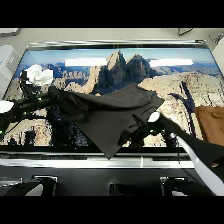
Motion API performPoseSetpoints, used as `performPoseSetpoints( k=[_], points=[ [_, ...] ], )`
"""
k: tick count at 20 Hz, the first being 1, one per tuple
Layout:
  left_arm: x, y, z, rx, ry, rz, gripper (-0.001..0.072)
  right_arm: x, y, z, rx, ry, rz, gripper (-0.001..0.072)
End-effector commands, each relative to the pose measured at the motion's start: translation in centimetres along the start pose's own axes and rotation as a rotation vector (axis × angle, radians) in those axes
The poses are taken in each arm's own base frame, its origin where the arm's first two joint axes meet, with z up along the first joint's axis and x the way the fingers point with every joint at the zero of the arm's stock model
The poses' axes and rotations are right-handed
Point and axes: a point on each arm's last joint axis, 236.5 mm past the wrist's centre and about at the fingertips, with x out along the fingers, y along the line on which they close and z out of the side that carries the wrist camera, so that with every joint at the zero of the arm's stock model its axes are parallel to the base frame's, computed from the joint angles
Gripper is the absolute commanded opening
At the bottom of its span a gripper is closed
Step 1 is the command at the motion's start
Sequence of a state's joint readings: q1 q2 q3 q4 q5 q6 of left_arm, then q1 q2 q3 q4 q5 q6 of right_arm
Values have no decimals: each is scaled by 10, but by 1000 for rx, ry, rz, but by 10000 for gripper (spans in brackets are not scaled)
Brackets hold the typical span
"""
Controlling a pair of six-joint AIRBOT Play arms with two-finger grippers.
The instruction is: Fold the clothes and pants, and hang the long-sleeved shirts on hangers.
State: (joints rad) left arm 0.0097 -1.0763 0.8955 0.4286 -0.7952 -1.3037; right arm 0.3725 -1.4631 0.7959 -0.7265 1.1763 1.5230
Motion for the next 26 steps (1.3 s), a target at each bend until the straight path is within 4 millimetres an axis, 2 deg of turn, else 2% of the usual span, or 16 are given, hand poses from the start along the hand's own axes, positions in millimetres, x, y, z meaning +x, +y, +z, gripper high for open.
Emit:
performPoseSetpoints(
  k=[1, 4, 5, 7, 8, 10, 12, 14, 16, 17, 19, 20, 21, 22, 24, 26],
  points=[
    [0, 1, 1, 22, -4, 2, 36, 45, 35, -9, -18, -30, 31, 674],
    [0, 1, 1, 22, -4, 2, 35, 75, 54, -7, 15, -66, 62, 670],
    [0, 1, 1, 21, -3, 1, 36, 79, 60, -3, 20, -94, 76, 618],
    [0, 1, 1, 22, -3, 2, 36, 79, 63, 4, 25, -129, 85, 166],
    [0, 0, 1, 21, -3, 1, 36, 78, 64, 6, 22, -141, 87, 46],
    [-2, 1, 4, 20, -11, 2, 35, 66, 70, 6, -46, -170, 74, 44],
    [-13, -4, 19, 35, -55, -2, 35, 30, 78, 15, -184, -247, 20, 44],
    [-41, -30, 55, 137, -160, -27, 34, -56, 79, 46, -242, -427, -41, 44],
    [-88, -80, 97, 231, -307, -79, 34, -206, 87, 74, -311, -778, -93, 44],
    [-118, -116, 113, 288, -385, -122, 34, -290, 96, 71, -342, -987, -112, 44],
    [-177, -190, 120, 427, -513, -204, 34, -457, 125, 16, -405, -1461, -136, 45],
    [-203, -222, 114, 491, -562, -242, 35, -516, 138, -27, -449, -1655, -165, 45],
    [-228, -248, 102, 546, -605, -275, 34, -557, 151, -75, -488, -1813, -192, 45],
    [-247, -267, 90, 586, -636, -299, 34, -577, 160, -113, -516, -1912, -200, 45],
    [-276, -290, 64, 645, -682, -334, 34, -589, 173, -165, -561, -2016, -186, 45],
    [-304, -309, 48, 683, -750, -363, 34, -593, 182, -191, -590, -2076, -152, 45]
  ],
)
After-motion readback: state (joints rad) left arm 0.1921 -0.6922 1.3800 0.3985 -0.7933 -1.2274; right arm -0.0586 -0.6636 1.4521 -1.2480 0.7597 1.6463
